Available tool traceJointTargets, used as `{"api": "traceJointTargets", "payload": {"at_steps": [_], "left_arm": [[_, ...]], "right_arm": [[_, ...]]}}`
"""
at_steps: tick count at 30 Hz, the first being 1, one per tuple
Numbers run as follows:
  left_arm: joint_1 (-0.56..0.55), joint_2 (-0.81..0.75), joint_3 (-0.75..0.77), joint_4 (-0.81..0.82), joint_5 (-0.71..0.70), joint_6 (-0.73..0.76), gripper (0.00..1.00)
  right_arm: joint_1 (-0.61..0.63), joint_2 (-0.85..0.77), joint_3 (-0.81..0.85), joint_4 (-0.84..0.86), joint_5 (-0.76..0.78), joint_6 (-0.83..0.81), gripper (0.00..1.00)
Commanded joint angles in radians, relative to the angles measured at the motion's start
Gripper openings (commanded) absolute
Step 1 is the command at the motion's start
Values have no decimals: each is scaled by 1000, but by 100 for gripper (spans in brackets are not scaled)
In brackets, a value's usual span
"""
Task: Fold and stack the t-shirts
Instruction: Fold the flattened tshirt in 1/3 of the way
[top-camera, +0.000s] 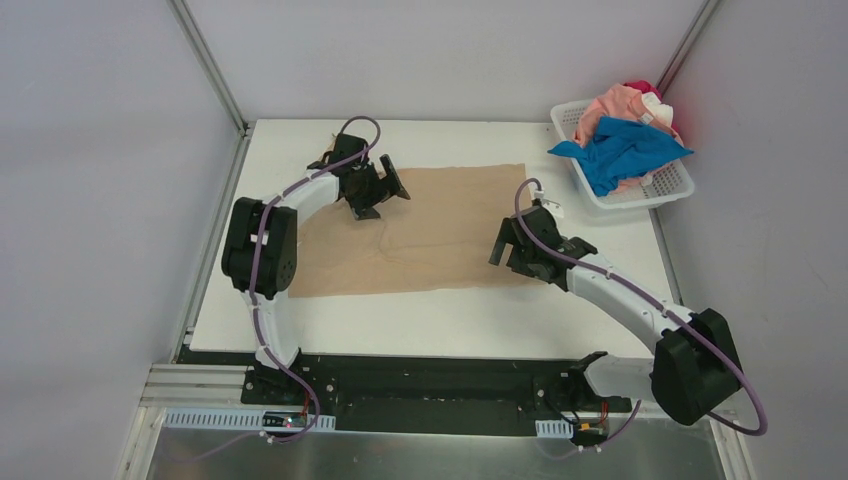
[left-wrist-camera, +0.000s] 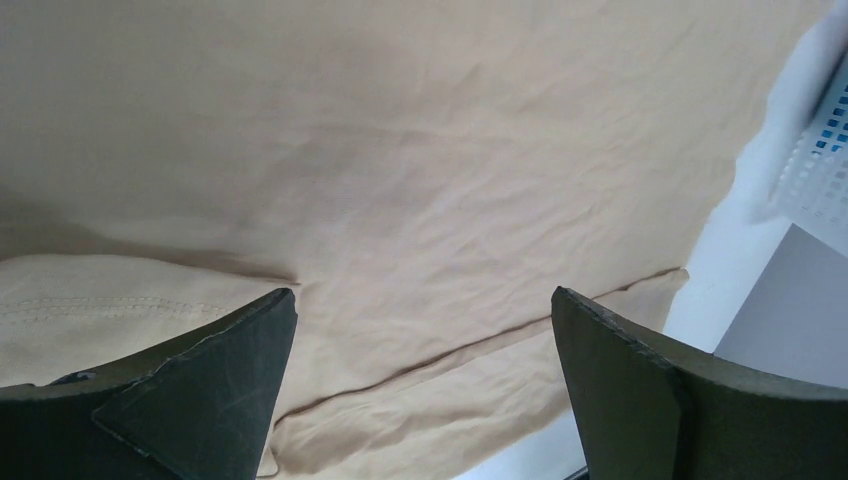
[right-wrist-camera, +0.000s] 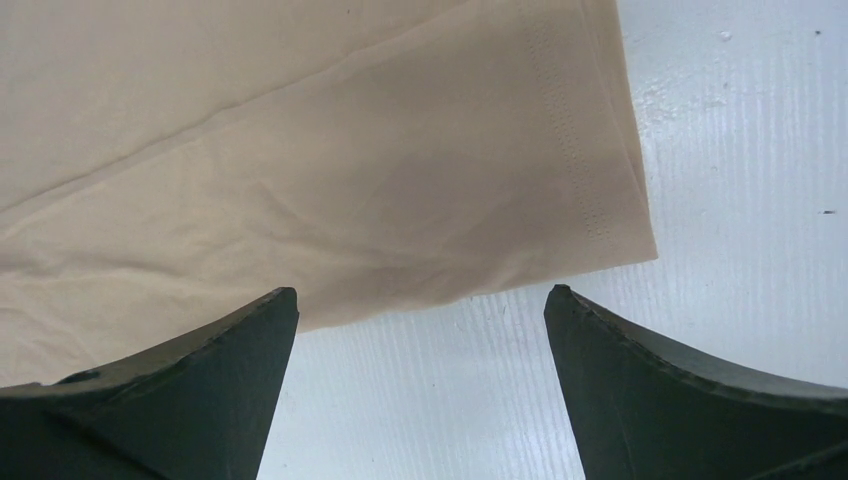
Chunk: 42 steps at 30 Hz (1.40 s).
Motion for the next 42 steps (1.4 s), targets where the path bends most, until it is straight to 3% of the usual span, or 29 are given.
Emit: {"api": "traceJointTargets", "payload": {"at_steps": [1, 7, 13, 18, 25, 32, 37, 42], "left_arm": [[-10, -6, 18, 4, 40, -3, 99], [-10, -160, -101, -20, -78, 41, 99], [-10, -380, -265, -22, -250, 81, 99], [-9, -446, -415, -31, -291, 56, 99], [-8, -494, -615, -72, -351, 0, 99], [-10, -714, -807, -125, -265, -76, 99], [-10, -860, -735, -143, -221, -14, 99], [4, -751, -461, -164, -374, 54, 99]], "right_arm": [[-12, -23, 7, 0, 61, 16, 98], [-46, 60, 77, 67, -6, 45, 99], [-91, 253, 203, 102, -85, 54, 99], [-96, 362, 225, 105, -115, 78, 99], [-97, 287, 51, 92, -114, 116, 98], [-97, 97, -116, 58, -213, 147, 98], [-101, -57, -66, 43, -175, 127, 99], [-158, -52, 94, 62, -16, 201, 99]]}}
